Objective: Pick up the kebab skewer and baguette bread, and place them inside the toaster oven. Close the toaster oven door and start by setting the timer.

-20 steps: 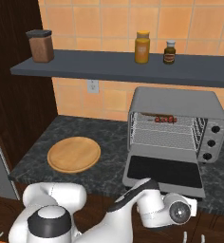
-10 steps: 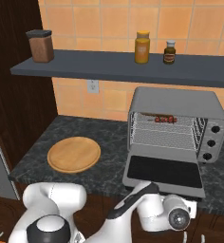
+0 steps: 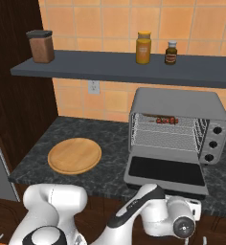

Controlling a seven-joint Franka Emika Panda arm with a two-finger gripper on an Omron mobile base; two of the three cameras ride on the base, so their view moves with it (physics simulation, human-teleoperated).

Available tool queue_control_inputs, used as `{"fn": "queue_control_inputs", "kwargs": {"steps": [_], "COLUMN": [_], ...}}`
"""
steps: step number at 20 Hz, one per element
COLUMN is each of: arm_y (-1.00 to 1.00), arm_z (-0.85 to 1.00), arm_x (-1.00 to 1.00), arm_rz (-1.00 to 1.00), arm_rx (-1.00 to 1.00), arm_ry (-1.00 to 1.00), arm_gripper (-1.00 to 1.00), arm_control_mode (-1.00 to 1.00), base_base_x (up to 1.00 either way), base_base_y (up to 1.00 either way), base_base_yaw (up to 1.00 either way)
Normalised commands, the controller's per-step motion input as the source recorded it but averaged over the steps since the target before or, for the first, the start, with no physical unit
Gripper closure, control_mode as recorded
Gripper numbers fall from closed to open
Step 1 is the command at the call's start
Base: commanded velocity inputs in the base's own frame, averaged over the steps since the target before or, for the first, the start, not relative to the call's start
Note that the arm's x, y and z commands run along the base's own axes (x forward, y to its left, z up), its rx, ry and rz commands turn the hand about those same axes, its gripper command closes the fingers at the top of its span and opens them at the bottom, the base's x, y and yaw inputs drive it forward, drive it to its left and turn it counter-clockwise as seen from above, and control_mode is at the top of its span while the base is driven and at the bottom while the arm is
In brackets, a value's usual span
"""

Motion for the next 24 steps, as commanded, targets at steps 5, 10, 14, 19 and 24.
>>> {"fn": "queue_control_inputs", "kwargs": {"steps": [5,10,14,19,24], "arm_y": [0.0,0.0,0.02,0.09,0.14], "arm_z": [0.55,0.61,0.65,0.57,0.48], "arm_x": [0.35,0.33,0.4,0.48,0.5], "arm_rz": [0.0,0.0,0.0,0.0,0.01], "arm_rx": [0.01,0.01,0.0,0.0,0.0], "arm_ry": [-0.07,-0.08,-0.08,-0.05,-0.04], "arm_gripper": [-1.0,-1.0,-1.0,-1.0,-1.0], "arm_control_mode": [-1.0,-1.0,-1.0,-1.0,-1.0], "base_base_x": [0.0,0.0,0.0,0.0,0.0], "base_base_y": [0.0,0.0,0.0,0.0,0.0], "base_base_yaw": [0.0,0.0,0.0,0.0,0.0]}}
